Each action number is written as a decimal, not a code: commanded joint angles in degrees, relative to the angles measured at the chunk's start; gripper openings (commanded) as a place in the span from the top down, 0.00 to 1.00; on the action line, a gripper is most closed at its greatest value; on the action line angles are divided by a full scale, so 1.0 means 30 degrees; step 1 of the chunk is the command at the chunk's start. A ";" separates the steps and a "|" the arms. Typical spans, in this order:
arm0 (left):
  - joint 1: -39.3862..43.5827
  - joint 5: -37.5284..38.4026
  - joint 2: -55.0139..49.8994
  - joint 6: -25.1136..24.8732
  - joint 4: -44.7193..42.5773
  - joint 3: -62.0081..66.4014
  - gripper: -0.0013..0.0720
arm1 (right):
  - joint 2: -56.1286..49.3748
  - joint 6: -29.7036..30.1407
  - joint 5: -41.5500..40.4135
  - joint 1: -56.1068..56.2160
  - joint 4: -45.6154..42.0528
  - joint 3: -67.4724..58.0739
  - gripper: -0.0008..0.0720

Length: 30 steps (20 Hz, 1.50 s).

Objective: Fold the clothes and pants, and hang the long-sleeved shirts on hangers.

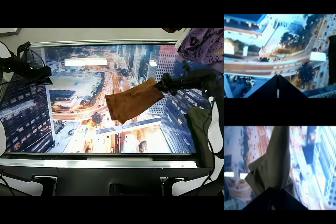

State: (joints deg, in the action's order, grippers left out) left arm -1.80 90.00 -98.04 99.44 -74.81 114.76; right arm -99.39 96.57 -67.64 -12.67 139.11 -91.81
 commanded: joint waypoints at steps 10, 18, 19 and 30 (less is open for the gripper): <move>0.0036 0.0073 -0.0015 0.0066 0.0000 -0.0007 0.96 | 0.0634 -0.9209 0.0372 -0.5421 -0.6186 -0.7701 0.95; 0.0036 0.0073 -0.0015 0.0058 0.0146 -0.0007 0.96 | 0.2936 -1.5314 -0.1377 -0.6543 -1.2611 -0.7701 0.95; 0.0036 0.0073 -0.0015 0.0051 0.0233 -0.0007 0.96 | 0.3184 -1.5890 -0.1821 -0.6543 -1.3296 -0.7701 0.95; 0.0036 0.0073 -0.0015 -0.0007 0.1253 -0.0007 0.96 | 0.4167 -1.7631 -0.9092 -0.6543 -2.1085 -0.7701 0.95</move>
State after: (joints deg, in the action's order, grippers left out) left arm -1.72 90.24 -98.04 99.44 -72.34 114.76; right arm -87.20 44.45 -87.64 -32.27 83.53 -114.85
